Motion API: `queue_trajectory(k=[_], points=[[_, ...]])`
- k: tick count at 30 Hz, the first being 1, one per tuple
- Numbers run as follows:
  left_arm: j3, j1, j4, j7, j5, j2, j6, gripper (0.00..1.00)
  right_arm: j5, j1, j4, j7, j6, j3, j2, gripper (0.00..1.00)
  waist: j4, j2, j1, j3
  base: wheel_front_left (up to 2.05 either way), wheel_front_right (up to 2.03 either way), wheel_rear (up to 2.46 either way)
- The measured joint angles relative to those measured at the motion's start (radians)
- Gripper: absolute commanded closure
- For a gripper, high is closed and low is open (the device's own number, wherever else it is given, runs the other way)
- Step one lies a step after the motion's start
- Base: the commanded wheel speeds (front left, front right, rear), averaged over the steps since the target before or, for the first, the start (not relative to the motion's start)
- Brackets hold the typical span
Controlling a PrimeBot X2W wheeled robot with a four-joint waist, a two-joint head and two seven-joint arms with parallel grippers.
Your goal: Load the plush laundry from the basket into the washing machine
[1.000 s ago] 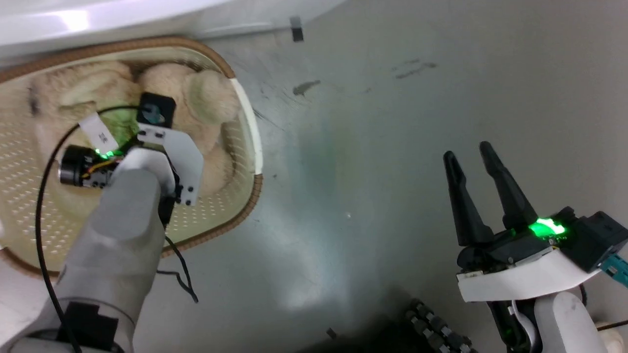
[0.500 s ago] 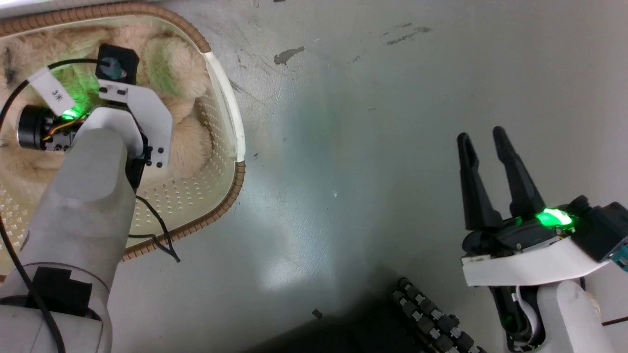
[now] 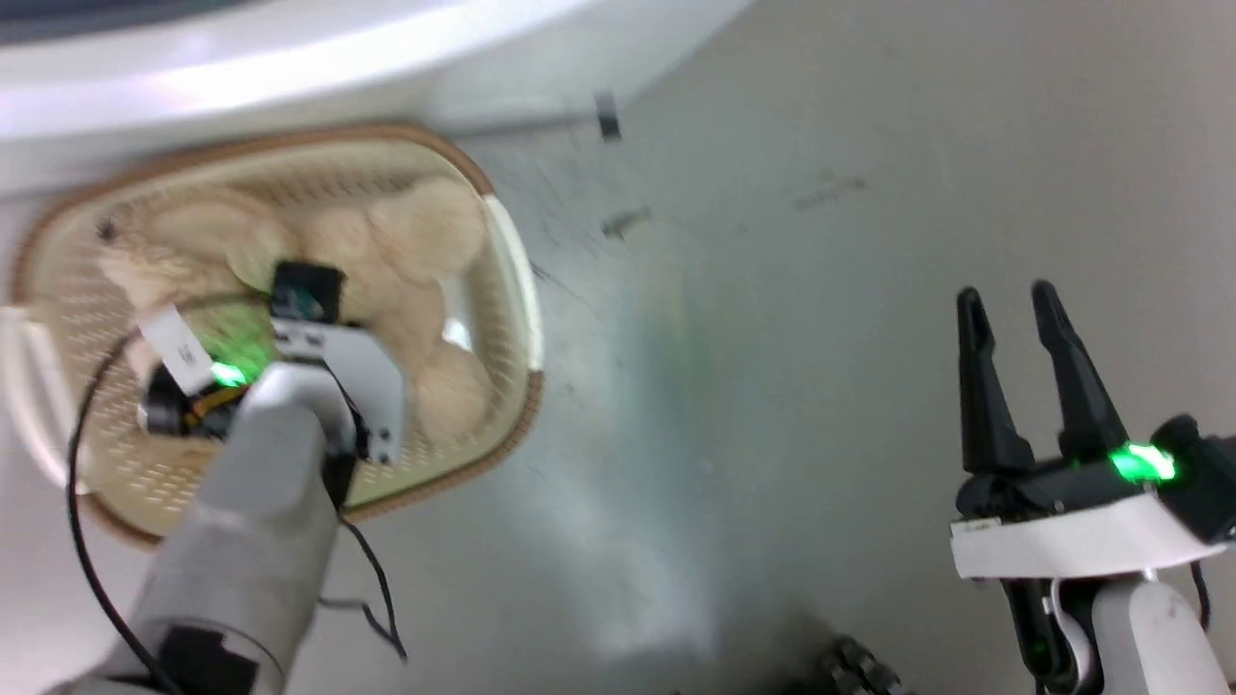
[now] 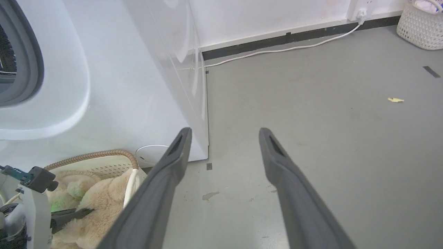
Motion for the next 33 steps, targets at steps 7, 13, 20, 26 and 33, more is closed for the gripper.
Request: queue_trajectory(k=[7,13,20,26,33], points=[[0.006,0.112,-0.004,-0.127,-0.035,-0.051,-0.049,1.00,-0.055,0.066,-0.009,0.000,0.000,-0.039,0.000,0.00,0.060,0.0000,-0.0001,-0.170,0.00,0.00,0.00],[0.003,0.206,-0.076,-0.159,-0.050,-0.067,-0.089,1.00,-0.086,0.126,-0.012,0.000,0.000,-0.060,0.000,0.00,0.115,0.0000,-0.0001,-0.314,0.00,0.00,0.00],[0.018,0.323,-0.333,-0.162,-0.040,-0.047,-0.102,1.00,-0.117,0.183,-0.019,-0.004,0.000,-0.068,0.000,0.00,0.179,0.0000,-0.0003,-0.450,0.00,0.00,0.00],[0.067,0.398,-0.573,-0.162,-0.028,-0.018,-0.105,1.00,-0.118,0.197,-0.029,-0.004,0.000,-0.082,0.000,0.00,0.225,0.0000,-0.0003,-0.514,0.00,0.00,0.00],[0.154,0.426,-0.849,-0.163,0.001,0.012,-0.078,1.00,-0.118,0.197,-0.039,-0.004,0.000,-0.065,0.000,0.00,0.218,0.0000,0.0000,-0.492,0.00,0.00,0.00]])
